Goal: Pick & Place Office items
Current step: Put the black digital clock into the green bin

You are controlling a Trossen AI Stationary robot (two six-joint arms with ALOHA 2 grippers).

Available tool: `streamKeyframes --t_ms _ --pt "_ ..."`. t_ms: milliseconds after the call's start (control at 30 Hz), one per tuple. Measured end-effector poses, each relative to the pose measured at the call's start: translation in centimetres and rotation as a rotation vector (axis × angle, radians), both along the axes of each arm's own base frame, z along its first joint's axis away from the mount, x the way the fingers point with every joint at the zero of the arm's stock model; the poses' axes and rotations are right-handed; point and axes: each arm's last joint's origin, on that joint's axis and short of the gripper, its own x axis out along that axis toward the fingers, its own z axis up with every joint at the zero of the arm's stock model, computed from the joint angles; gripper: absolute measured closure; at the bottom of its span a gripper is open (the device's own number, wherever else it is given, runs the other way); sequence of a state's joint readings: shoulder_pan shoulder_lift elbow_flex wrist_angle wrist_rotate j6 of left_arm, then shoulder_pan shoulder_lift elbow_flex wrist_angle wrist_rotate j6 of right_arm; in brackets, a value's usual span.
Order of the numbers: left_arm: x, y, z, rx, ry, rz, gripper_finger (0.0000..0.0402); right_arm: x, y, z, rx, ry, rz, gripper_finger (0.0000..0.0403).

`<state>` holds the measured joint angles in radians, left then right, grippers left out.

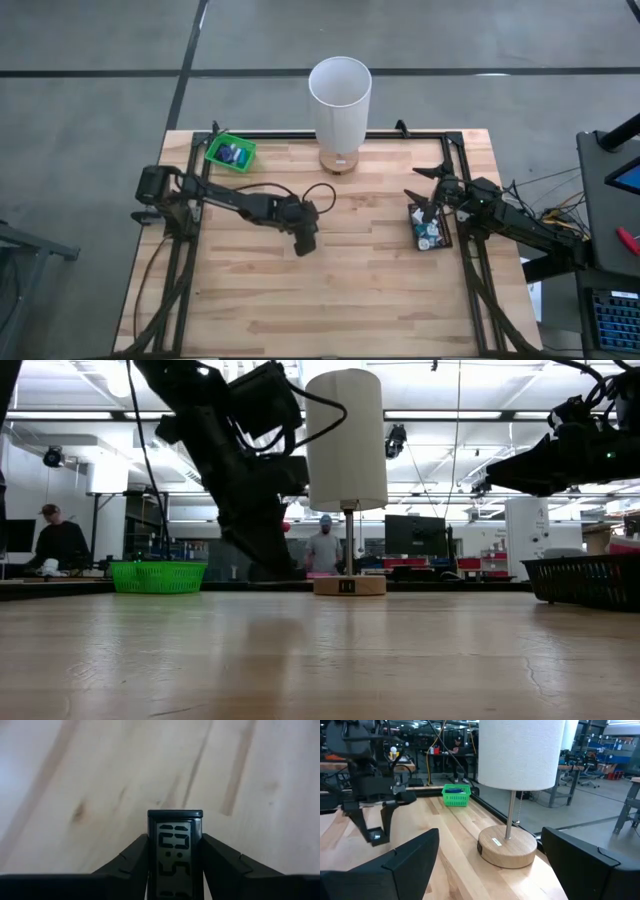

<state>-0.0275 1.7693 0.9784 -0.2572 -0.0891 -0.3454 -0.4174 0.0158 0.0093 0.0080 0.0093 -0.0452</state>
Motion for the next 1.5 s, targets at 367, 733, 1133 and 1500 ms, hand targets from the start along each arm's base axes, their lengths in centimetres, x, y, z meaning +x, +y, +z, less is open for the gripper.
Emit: streamKeyframes --t_ms 367,733,1133,1500 --pt "-1.7 1.9 3.2 -0.050 -0.033 0.317 0.0246 0.0 0.0 0.0 0.000 0.000 0.000 0.0056" --pt "-5.4 4.5 6.8 -0.066 -0.045 0.712 0.0247 0.0 0.0 0.0 0.000 -0.001 0.000 0.0058" --pt "-10.4 8.9 9.5 -0.074 -0.038 1.091 0.0247 0.0 0.0 0.0 0.000 -0.001 0.000 0.0057" --pt "-13.8 13.4 9.5 -0.037 0.026 1.358 0.0245 0.0 0.0 0.0 0.000 -0.001 0.000 0.0054"
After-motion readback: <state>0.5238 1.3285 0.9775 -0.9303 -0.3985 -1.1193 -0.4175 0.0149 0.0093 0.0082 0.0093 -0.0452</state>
